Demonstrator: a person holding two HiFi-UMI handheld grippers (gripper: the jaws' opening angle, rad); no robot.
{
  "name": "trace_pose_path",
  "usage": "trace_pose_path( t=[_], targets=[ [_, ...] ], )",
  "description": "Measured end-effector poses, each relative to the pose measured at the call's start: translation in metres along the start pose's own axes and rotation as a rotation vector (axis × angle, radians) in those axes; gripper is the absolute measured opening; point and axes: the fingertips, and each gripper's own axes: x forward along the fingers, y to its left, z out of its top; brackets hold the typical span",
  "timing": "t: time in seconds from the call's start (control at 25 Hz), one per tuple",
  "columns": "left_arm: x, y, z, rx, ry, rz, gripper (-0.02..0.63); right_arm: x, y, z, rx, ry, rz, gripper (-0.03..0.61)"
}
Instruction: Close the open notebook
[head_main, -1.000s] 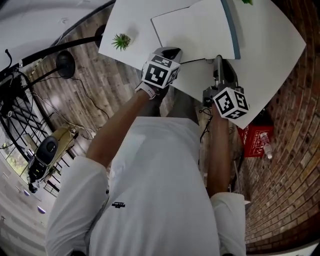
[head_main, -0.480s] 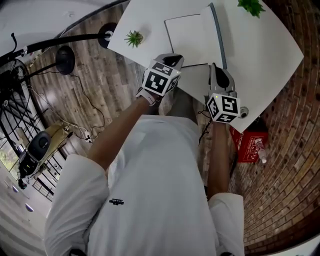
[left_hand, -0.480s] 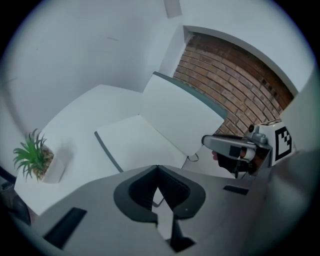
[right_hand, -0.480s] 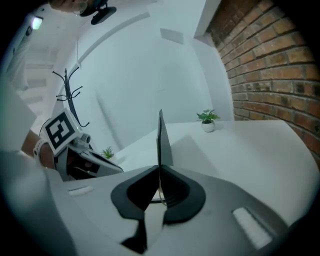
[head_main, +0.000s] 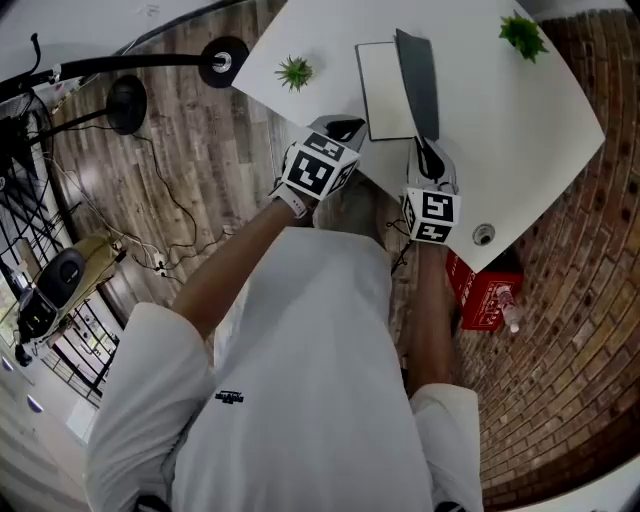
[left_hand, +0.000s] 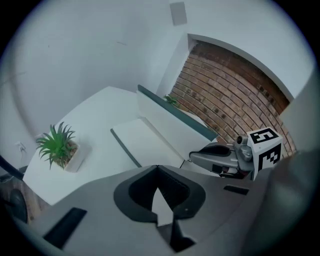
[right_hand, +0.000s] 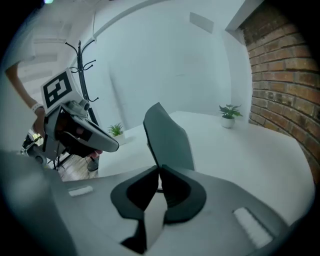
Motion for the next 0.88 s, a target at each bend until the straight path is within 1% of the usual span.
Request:
trace_pose_path(
  t=[0.28,0.44,0.6,0.72,0.8,0.88],
  targets=[
    [-0.014,0.008,-0.009,-0.033,-0.013,-0.001,0.009,0.018,0.011,-0.017,-0.088,0.104,0.007,0.046],
    [-0.020,0.011,-0.015,-0.049,-0.020,0.001,0.009,0.022,0.013,-0.022,-0.086,0.139,0.009,0.063],
    [-0.026,0.012,-0.018,-0.057,-0.024,0.004,0.009,0.028,0.017,-0.030,-0.069,0.213,0.014,0.113],
    [-0.030,0.012,-0.019,-0.062,-0.030,0.000,0.009,0.029,0.019,-0.032,-0.071,0.247,0.015,0.125],
    [-0.033,0.013,-0.020,-0.062,-0.032,-0.001,0.009,0.029,0.022,-0.033,-0.067,0.276,0.041,0.127],
    [-0.035,0.014,-0.022,-0.062,-0.033,-0.002,0.009,0.031,0.025,-0.034,-0.069,0.323,0.074,0.152]
  ],
)
